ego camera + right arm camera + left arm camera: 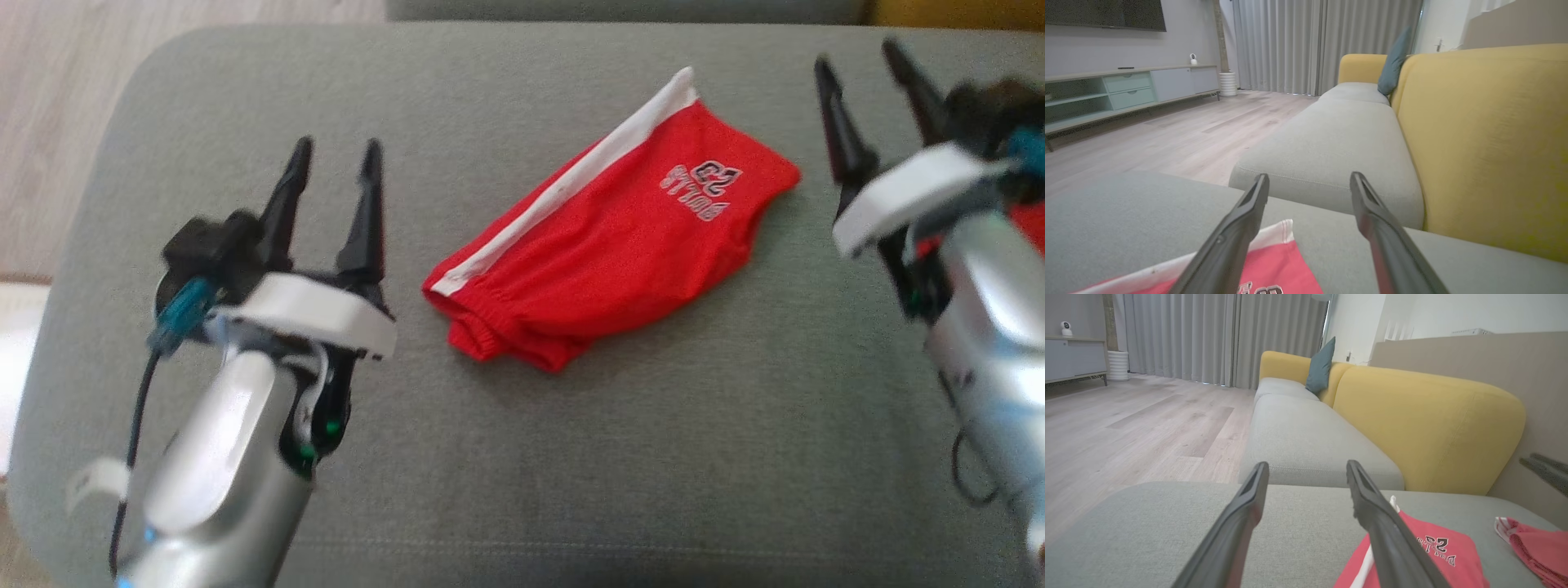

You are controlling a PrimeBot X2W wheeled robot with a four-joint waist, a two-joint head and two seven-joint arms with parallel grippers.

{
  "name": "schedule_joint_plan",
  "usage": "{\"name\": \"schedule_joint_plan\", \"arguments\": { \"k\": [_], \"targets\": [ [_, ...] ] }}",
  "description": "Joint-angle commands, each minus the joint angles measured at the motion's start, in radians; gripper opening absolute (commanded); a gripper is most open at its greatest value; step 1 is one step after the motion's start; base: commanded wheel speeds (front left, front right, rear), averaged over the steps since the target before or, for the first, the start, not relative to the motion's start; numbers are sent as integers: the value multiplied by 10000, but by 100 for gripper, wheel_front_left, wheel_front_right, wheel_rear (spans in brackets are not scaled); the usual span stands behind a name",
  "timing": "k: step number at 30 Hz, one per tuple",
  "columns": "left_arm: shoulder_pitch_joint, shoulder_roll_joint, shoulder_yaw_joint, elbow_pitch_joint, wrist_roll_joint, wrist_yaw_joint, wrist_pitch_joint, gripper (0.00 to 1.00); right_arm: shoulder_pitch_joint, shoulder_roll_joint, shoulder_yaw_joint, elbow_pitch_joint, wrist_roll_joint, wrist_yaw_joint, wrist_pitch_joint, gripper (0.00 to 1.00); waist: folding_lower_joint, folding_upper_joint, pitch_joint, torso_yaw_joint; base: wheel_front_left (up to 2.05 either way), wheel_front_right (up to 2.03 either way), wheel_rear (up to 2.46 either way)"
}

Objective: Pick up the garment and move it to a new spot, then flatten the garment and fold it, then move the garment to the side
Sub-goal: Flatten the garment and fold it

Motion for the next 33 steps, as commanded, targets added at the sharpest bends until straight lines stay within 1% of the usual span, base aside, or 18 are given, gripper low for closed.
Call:
{"name": "schedule_joint_plan", "arguments": {
  "k": [1, 6, 8, 11, 13, 16, 19, 23, 26, 29, 30, 33],
  "targets": [
    [26, 93, 652, -511, 141, 97, -118, 100, 345, 152, -183, -511, -288, 63, -119, 100, 0, 0, -323, -392, 0, 0, 0],
    [1235, -273, 1684, -1154, 584, 159, -118, 100, 2102, 811, -1742, -2048, -1380, 63, -140, 100, 0, 0, -537, -916, 0, 0, 0],
    [1700, -408, 1999, -1330, 847, 98, -119, 100, 2779, 1233, -2355, -2535, -1787, 63, -142, 100, 0, 0, -589, -1104, 0, 0, 0],
    [2321, -559, 2128, -1394, 1444, -96, -119, 100, 3646, 1801, -3070, -3187, -2447, 63, -143, 100, 0, 0, -631, -1249, 0, 0, 0],
    [2665, -692, 2208, -1386, 1759, -227, -119, 100, 4120, 2114, -3442, -3563, -2853, 63, -143, 100, 0, 0, -660, -1307, 0, 0, 0],
    [3090, -921, 2489, -1357, 2041, -343, -119, 100, 4731, 2421, -3717, -3933, -3226, 63, -143, 100, 0, 0, -716, -1339, 0, 0, 0],
    [3297, -1129, 2821, -1393, 2172, -445, -119, 100, 5108, 2526, -3971, -4189, -3452, 63, -144, 100, 0, 0, -693, -1298, 0, 0, 0],
    [3243, -1283, 2941, -1405, 2446, -726, -119, 100, 5346, 2601, -4200, -4390, -3637, 63, -55, 100, 0, 0, -563, -1108, 0, 0, 0],
    [3094, -1352, 2947, -1367, 2612, -929, -120, 100, 5352, 2649, -4310, -4415, -3571, 63, 232, 100, 0, 0, -371, -901, 0, 0, 0],
    [2982, -1406, 2918, -1325, 2693, -1029, -120, 100, 5245, 2701, -4527, -4303, -3152, 63, 626, 100, 0, 0, -121, -625, 0, 0, 0],
    [2982, -1406, 2918, -1325, 2693, -1029, -120, 100, 5245, 2701, -4527, -4303, -3152, 63, 626, 100, 0, 0, -121, -625, 0, 0, 0],
    [2902, -1437, 2836, -1220, 2716, -1102, -120, 100, 4961, 2771, -4763, -4131, -2350, 63, 1197, 100, 0, 0, 166, -323, 0, 0, 0]
  ]
}}
